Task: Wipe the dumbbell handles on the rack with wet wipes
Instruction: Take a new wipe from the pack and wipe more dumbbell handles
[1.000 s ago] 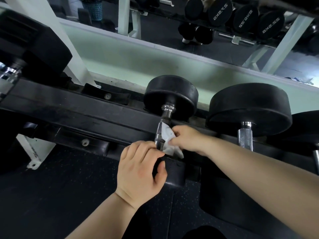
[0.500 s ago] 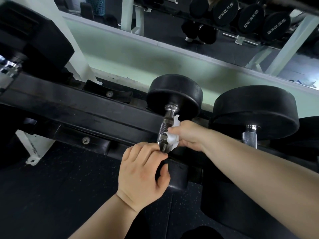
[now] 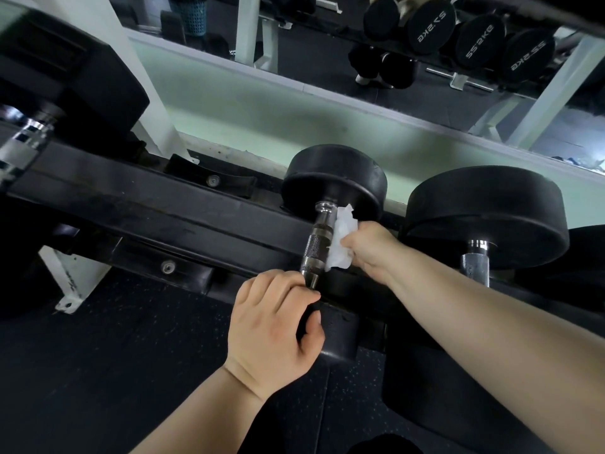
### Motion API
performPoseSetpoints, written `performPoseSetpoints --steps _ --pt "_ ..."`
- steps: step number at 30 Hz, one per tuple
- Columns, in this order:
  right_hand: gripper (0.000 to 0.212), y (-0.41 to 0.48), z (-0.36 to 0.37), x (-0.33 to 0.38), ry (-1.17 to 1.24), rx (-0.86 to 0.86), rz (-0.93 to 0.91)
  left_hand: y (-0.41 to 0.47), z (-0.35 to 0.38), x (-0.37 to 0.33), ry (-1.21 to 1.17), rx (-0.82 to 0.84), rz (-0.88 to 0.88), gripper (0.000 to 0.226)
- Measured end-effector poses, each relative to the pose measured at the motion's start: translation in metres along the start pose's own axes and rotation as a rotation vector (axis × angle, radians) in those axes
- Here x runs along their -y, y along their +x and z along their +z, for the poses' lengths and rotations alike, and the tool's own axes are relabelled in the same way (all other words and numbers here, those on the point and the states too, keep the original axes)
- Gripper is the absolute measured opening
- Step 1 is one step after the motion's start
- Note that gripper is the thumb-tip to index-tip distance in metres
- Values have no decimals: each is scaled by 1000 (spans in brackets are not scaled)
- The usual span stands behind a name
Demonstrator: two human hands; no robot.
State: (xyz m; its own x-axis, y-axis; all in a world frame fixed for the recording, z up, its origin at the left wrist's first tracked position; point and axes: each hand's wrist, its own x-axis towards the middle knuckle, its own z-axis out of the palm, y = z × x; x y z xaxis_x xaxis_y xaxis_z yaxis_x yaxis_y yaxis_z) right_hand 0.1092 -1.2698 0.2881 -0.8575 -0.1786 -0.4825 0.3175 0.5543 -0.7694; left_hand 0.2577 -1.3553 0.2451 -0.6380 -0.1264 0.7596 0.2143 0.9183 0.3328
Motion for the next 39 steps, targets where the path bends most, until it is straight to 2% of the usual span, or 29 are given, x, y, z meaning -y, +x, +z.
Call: performPoseSetpoints --steps 2,5,6,7,10,11,15,18,21,24,28,29,30,32,34,36,39 --pt "23 -3 1 -3 -40 31 32 0 0 0 -6 -5 4 16" --pt "24 -28 -4 -8 -104 295 132 0 1 0 -16 -18 -1 16" --pt "25 -31 -6 -8 -83 320 137 0 1 0 -15 -19 -3 16" --pt "26 -30 -7 -6 -26 270 126 0 1 -1 -14 -18 -2 16" --pt "29 -13 -7 -2 251 -23 164 1 0 -2 -7 -11 -6 16" --pt "30 -12 -6 -1 299 -55 166 2 0 -2 -3 -7 -6 16" --pt "33 -32 -11 -7 208 79 109 3 -1 -3 -2 -2 -5 16" --pt "27 -49 -28 -8 355 238 44 3 -3 -4 -5 7 -19 15" --pt "22 -61 -35 -7 420 310 -37 4 -6 -6 -29 50 -60 18" --pt "21 -70 -33 -16 364 395 -140 8 -10 -9 -97 131 -169 39" --pt "18 -70 -25 -20 337 440 -248 25 -17 -16 -434 218 -645 68" --pt "19 -70 -23 -20 328 434 -269 28 -16 -17 -438 283 -676 60" --pt "19 -71 -22 -20 324 428 -282 32 -17 -17 -428 312 -690 42" --pt "19 -74 -22 -21 296 390 -293 43 -20 -12 -461 251 -842 9" --pt "17 -76 -24 -25 164 286 -313 56 -24 3 -451 155 -982 9" --pt "16 -79 -25 -28 1 195 -352 69 -29 22 -325 155 -960 17" --pt "17 -89 -12 -37 -244 150 -422 80 -25 46 -115 346 -883 29"
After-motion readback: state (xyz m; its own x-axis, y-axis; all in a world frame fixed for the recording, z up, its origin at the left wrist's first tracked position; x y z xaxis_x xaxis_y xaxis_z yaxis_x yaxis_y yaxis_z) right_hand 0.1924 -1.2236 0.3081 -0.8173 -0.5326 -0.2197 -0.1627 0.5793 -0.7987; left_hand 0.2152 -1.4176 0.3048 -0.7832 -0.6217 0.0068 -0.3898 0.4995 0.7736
